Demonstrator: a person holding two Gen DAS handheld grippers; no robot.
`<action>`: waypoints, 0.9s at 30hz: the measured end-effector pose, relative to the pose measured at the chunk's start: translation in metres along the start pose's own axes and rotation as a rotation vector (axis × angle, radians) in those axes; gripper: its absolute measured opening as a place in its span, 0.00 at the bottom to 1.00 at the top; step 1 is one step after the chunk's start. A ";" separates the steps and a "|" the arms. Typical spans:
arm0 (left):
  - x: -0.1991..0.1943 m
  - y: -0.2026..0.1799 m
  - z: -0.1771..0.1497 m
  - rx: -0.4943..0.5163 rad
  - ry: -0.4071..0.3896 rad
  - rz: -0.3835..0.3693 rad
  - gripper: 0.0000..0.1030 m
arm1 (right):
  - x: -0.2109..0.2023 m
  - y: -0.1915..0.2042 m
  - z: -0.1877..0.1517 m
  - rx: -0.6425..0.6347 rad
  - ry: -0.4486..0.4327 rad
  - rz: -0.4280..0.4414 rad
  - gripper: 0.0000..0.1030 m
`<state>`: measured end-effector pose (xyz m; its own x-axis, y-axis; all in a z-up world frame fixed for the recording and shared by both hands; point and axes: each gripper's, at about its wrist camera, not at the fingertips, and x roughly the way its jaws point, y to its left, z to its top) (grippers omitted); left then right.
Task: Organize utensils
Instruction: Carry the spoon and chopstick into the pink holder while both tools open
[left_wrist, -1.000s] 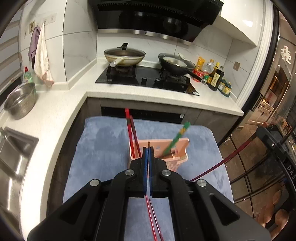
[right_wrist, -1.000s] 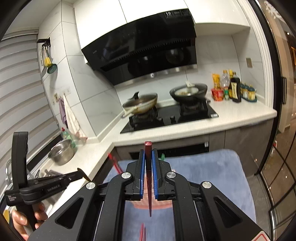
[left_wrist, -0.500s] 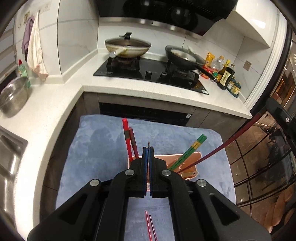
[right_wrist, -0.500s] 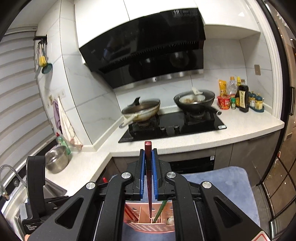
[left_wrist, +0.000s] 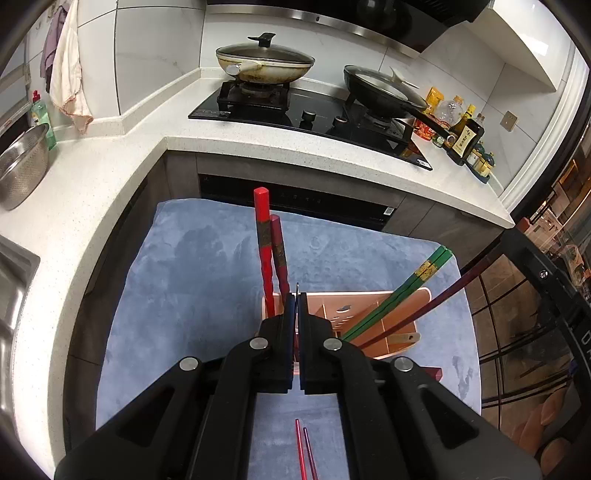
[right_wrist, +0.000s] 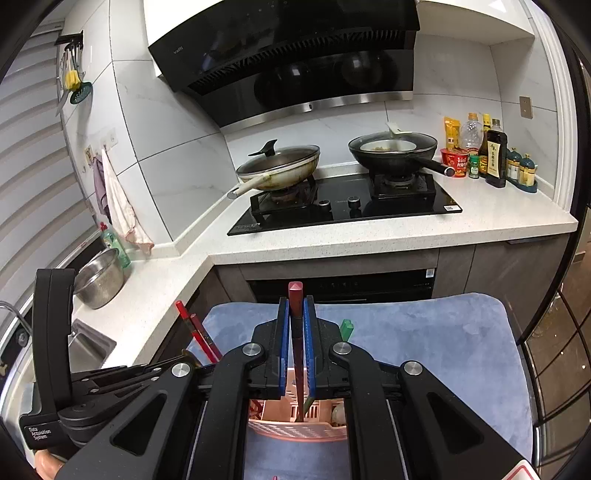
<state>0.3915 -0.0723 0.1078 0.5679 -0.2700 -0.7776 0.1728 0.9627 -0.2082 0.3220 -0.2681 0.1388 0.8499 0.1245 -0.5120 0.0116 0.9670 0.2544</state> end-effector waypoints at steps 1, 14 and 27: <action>0.000 0.000 0.000 -0.003 -0.003 0.000 0.01 | 0.000 0.000 0.000 -0.001 0.002 0.000 0.07; -0.014 0.001 -0.002 -0.005 -0.043 0.046 0.25 | -0.012 0.004 -0.003 -0.008 -0.011 -0.006 0.16; -0.042 -0.007 -0.019 0.027 -0.083 0.081 0.25 | -0.036 0.005 -0.024 -0.012 0.002 -0.007 0.16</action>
<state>0.3515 -0.0673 0.1306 0.6452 -0.1928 -0.7393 0.1443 0.9810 -0.1299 0.2786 -0.2628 0.1389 0.8490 0.1182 -0.5150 0.0110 0.9705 0.2408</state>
